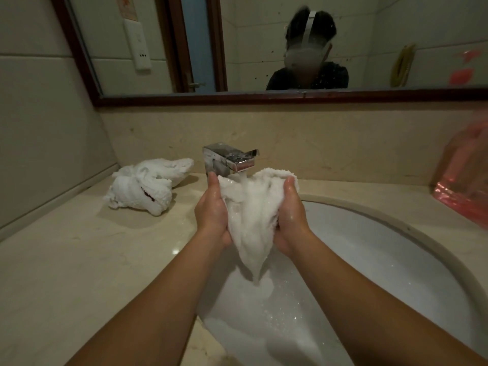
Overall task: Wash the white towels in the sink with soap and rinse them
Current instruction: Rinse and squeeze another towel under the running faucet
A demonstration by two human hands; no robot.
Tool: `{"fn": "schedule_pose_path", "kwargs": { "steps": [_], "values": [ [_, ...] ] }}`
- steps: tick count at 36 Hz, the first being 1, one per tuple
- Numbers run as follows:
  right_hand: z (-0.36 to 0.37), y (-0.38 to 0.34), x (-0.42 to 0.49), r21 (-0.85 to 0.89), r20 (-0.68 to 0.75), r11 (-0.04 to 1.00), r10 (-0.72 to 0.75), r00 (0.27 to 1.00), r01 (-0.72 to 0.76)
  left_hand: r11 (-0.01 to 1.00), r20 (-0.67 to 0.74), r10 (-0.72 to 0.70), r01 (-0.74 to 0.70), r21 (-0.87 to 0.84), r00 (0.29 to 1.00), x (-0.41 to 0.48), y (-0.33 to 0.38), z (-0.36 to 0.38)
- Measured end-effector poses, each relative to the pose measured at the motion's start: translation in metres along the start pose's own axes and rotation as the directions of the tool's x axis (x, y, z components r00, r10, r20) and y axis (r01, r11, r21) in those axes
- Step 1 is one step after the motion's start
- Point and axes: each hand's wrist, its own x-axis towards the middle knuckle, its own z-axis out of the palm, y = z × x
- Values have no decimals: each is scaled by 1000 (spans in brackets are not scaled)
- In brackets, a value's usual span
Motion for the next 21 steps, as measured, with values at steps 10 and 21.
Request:
{"fn": "schedule_pose_path", "kwargs": {
  "steps": [10,21],
  "values": [
    [-5,4,5,278,11,960,32,999,-34,974,29,-178,180,-136,984,3,6,0],
    [-1,-5,3,82,-109,992,-90,990,99,993,54,-101,98,63,993,-8,4,7]
  ]
}}
